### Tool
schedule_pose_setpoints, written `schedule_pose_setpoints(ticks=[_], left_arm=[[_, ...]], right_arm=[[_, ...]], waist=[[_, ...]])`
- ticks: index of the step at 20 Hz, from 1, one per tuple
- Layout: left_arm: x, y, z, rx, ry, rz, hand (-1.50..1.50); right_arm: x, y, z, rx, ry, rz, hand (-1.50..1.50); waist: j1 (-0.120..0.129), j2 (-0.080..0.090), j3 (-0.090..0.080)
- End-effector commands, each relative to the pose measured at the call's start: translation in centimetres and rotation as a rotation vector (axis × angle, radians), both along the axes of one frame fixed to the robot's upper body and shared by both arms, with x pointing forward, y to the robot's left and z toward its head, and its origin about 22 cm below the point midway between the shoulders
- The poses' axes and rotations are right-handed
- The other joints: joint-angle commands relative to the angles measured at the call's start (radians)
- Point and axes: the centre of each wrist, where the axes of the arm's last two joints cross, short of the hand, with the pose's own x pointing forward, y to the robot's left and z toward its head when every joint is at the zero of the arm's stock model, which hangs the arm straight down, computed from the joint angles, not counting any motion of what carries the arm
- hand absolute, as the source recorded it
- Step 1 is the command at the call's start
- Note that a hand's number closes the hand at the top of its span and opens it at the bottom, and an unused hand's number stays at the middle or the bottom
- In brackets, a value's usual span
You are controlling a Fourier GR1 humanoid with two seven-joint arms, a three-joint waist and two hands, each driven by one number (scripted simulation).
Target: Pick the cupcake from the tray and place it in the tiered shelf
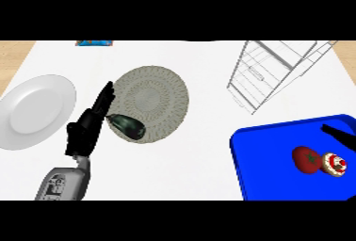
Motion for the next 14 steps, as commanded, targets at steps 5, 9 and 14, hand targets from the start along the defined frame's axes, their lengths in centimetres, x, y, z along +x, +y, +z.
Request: schedule_pose_setpoints(ticks=[5, 9, 14], left_arm=[[-1.7, -0.9, -0.8, -0.002, 0.004, -0.01, 0.0], [-0.3, 0.4, 0.0, 0.003, -0.001, -0.019, 0.0], [-0.4, 1.1, -0.2, -0.006, -0.004, -0.024, 0.0]], right_arm=[[1.1, -0.3, -2.1, -0.024, 0.024, 0.061, 1.5], [0.1, 0.2, -3.0, -0.107, -0.024, 0.118, 1.5], [-0.2, -0.5, -1.3, -0.076, -0.087, 0.113, 1.5]], waist=[[0.003, 0.0, 0.0], [0.001, 0.0, 0.0], [-0.002, -0.001, 0.0]])
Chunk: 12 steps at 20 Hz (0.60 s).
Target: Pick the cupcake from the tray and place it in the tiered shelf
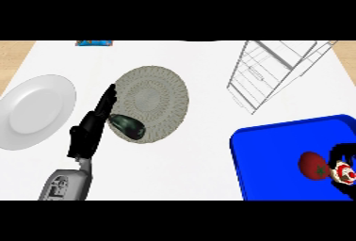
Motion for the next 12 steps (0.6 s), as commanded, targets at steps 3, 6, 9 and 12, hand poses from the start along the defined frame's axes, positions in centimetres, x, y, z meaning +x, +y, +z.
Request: schedule_pose_setpoints(ticks=[3, 6, 9, 12], left_arm=[[-1.6, -0.9, -0.1, 0.001, 0.002, 0.016, 0.0], [-0.2, 0.2, 0.1, -0.003, 0.004, 0.021, 0.0], [-0.2, 1.5, 0.4, -0.008, 0.002, 0.013, 0.0], [0.1, 0.7, -0.8, 0.013, 0.014, 0.022, 0.0]], right_arm=[[-1.1, 1.8, 0.3, 0.023, -0.042, 0.054, 1.5], [-1.5, 10.1, 0.9, 0.036, -0.061, 0.167, 1.5], [-3.1, 15.5, 0.4, 0.044, -0.065, 0.233, 1.5], [-5.0, 17.4, 2.6, 0.143, -0.077, 0.24, 1.5]], waist=[[-0.001, -0.001, 0.001], [-0.013, -0.005, -0.001], [-0.009, -0.004, 0.0], [-0.014, -0.001, 0.0]])
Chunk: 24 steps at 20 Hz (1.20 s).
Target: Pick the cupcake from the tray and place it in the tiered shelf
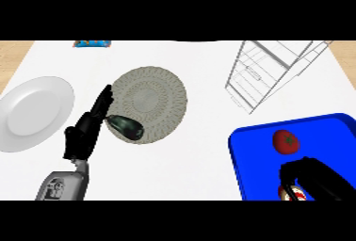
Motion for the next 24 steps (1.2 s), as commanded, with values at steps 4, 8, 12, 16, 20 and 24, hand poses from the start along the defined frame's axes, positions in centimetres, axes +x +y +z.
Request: schedule_pose_setpoints(ticks=[4, 8, 12, 16, 20, 24], left_arm=[[0.1, 0.2, 1.0, 0.009, -0.007, 0.005, 0.0], [-0.5, 0.2, 0.1, -0.005, 0.003, -0.015, 0.0], [0.1, -0.7, -1.0, -0.012, 0.002, 0.007, 0.0], [-0.2, -0.9, -0.6, -0.002, 0.006, -0.009, 0.0], [0.6, 0.3, -0.8, -0.001, 0.01, 0.009, 0.0], [0.3, 0.1, -0.6, 0.003, -0.002, -0.009, 0.0]], right_arm=[[-3.8, 3.5, 2.9, 0.353, -0.01, -0.003, 1.5], [-4.3, 2.1, 7.4, 0.459, -0.113, -0.002, 1.5], [-7.2, 3.0, 11.2, 0.495, -0.152, -0.064, 1.5], [-6.5, 1.1, 13.9, 0.492, -0.298, -0.16, 1.5], [-5.9, 2.2, 15.8, 0.519, -0.388, -0.224, 1.5], [-5.0, 1.2, 17.8, 0.555, -0.433, -0.306, 1.5]], waist=[[-0.01, -0.002, 0.001], [0.002, 0.003, 0.001], [0.0, 0.004, 0.0], [0.005, 0.006, -0.001], [0.005, 0.005, -0.002], [0.008, 0.002, -0.001]])
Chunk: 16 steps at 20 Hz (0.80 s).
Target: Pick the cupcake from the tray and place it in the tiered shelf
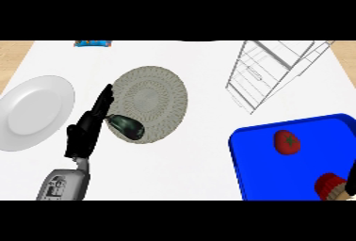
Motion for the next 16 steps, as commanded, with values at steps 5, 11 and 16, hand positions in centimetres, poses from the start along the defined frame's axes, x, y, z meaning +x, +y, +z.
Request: schedule_pose_setpoints(ticks=[5, 11, 16], left_arm=[[-0.6, -0.9, 0.7, -0.007, -0.007, -0.013, 0.0], [0.7, -0.9, 2.0, -0.003, -0.013, -0.013, 0.0], [0.4, -0.5, -0.1, -0.011, 0.005, -0.025, 0.0]], right_arm=[[1.3, -0.8, 7.7, 0.011, -0.183, -0.167, 1.5], [4.5, 0.9, 12.8, 0.035, -0.185, -0.201, 1.5], [8.3, -0.1, 14.2, 0.035, -0.25, -0.277, 1.5]], waist=[[0.01, -0.002, 0.001], [0.012, -0.001, 0.001], [0.017, 0.003, 0.001]])
